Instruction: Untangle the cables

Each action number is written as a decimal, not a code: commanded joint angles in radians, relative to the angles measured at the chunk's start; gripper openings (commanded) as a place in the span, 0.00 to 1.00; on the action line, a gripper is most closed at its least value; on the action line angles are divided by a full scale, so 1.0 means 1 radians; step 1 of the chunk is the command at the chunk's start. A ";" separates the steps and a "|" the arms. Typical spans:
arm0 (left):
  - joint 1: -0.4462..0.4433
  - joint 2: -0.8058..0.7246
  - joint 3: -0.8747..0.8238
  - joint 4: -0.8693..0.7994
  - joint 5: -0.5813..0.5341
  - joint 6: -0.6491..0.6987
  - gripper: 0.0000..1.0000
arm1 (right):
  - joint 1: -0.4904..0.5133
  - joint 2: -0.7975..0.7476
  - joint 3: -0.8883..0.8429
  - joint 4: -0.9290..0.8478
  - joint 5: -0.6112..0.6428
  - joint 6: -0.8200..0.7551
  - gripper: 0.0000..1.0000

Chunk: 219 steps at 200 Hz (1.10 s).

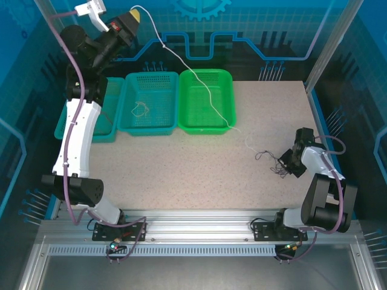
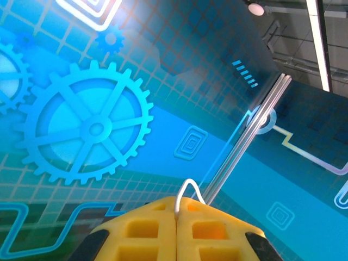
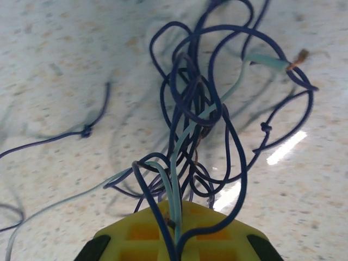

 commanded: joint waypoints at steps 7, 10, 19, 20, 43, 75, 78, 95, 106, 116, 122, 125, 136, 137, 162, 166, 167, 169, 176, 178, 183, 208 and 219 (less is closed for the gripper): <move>-0.005 0.019 0.136 -0.186 -0.027 0.122 0.00 | 0.069 -0.014 -0.013 0.007 -0.026 -0.072 0.00; -0.003 0.023 0.155 -0.214 -0.035 0.136 0.00 | 0.070 -0.015 -0.021 0.006 -0.003 -0.075 0.00; 0.009 0.047 0.235 -0.303 -0.057 0.174 0.00 | 0.059 -0.019 -0.053 0.008 0.053 -0.075 0.00; 0.012 0.049 0.259 -0.303 -0.059 0.176 0.00 | 0.058 -0.019 -0.056 0.009 0.056 -0.075 0.00; 0.085 0.150 0.502 -0.485 -0.095 0.164 0.00 | -0.043 -0.072 -0.149 0.060 0.090 -0.089 0.00; 0.184 0.198 0.600 -0.430 -0.070 0.073 0.00 | -0.188 -0.099 -0.163 0.068 0.069 -0.064 0.00; 0.191 0.199 0.600 -0.420 -0.068 0.064 0.00 | -0.189 -0.099 -0.158 0.062 0.077 -0.060 0.00; 0.219 0.205 0.600 -0.390 -0.059 0.036 0.00 | -0.193 -0.102 -0.138 0.069 0.078 -0.055 0.00; 0.222 0.204 0.589 -0.379 -0.047 0.038 0.00 | -0.193 -0.093 -0.115 0.069 0.067 -0.057 0.00; 0.221 0.201 0.567 -0.355 -0.027 0.032 0.00 | -0.193 -0.082 -0.098 0.080 0.032 -0.069 0.00; 0.222 0.198 0.550 -0.342 -0.012 0.025 0.00 | -0.191 -0.080 -0.081 0.081 0.003 -0.070 0.00; 0.220 0.197 0.542 -0.335 -0.007 0.023 0.00 | -0.191 -0.078 -0.074 0.082 -0.010 -0.069 0.00; 0.218 0.189 0.508 -0.317 0.000 0.029 0.00 | -0.187 -0.079 -0.057 0.084 -0.055 -0.072 0.00; 0.217 0.189 0.506 -0.315 0.000 0.030 0.00 | -0.185 -0.080 -0.056 0.084 -0.057 -0.072 0.00; 0.216 0.170 0.439 -0.302 -0.007 0.060 0.00 | -0.164 -0.110 -0.033 0.065 -0.083 -0.066 0.00; 0.217 0.167 0.430 -0.308 -0.009 0.065 0.00 | -0.160 -0.118 -0.032 0.066 -0.087 -0.065 0.00; 0.217 0.166 0.427 -0.308 -0.009 0.067 0.00 | -0.159 -0.120 -0.032 0.066 -0.087 -0.064 0.00; 0.217 0.165 0.422 -0.310 -0.010 0.070 0.00 | -0.158 -0.123 -0.032 0.065 -0.089 -0.064 0.00; 0.217 0.157 0.396 -0.311 -0.013 0.081 0.00 | -0.151 -0.135 -0.032 0.061 -0.095 -0.063 0.00; 0.217 0.153 0.389 -0.310 -0.014 0.085 0.00 | -0.150 -0.138 -0.031 0.060 -0.097 -0.063 0.00; 0.217 0.146 0.367 -0.304 -0.017 0.090 0.00 | -0.145 -0.146 -0.031 0.057 -0.100 -0.063 0.00; 0.219 0.124 0.293 -0.290 -0.030 0.111 0.00 | -0.135 -0.182 -0.019 0.020 -0.104 -0.063 0.00; 0.218 0.123 0.273 -0.300 -0.035 0.129 0.00 | -0.133 -0.199 -0.015 0.005 -0.106 -0.064 0.00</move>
